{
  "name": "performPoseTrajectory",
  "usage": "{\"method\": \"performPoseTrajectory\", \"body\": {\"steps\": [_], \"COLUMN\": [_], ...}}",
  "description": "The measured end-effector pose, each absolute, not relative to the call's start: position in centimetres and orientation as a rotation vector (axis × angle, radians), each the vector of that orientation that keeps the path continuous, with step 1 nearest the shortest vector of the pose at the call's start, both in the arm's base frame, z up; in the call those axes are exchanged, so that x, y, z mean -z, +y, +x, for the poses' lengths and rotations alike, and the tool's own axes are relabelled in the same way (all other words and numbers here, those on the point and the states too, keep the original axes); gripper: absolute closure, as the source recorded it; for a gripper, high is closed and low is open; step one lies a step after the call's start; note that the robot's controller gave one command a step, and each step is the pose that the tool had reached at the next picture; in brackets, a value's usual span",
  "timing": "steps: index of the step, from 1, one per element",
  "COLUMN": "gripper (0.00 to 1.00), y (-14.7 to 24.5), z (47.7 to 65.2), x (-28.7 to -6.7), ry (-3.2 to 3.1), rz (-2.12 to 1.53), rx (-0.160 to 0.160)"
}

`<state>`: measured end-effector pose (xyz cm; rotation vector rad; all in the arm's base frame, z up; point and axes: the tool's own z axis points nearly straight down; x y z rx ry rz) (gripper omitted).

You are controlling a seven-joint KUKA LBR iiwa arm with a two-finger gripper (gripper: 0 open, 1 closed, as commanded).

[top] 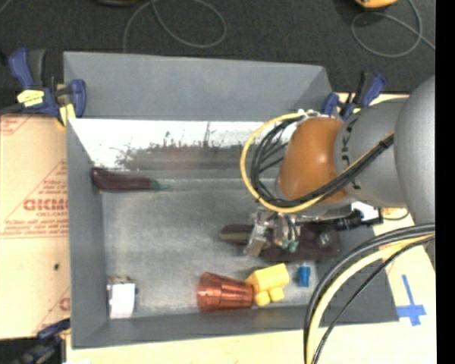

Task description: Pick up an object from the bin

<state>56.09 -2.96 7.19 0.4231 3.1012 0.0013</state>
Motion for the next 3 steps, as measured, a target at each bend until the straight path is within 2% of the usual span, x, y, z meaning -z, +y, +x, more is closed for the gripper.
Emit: {"method": "performPoseTrajectory", "body": {"steps": [2, 3], "gripper": [1.00, 1.00], "y": [-3.0, -2.9], "z": [55.9, 55.7], "x": [-7.7, -9.6], "ry": [3.107, 3.114], "rz": [0.423, 0.423], "rx": [-0.001, -0.001]}}
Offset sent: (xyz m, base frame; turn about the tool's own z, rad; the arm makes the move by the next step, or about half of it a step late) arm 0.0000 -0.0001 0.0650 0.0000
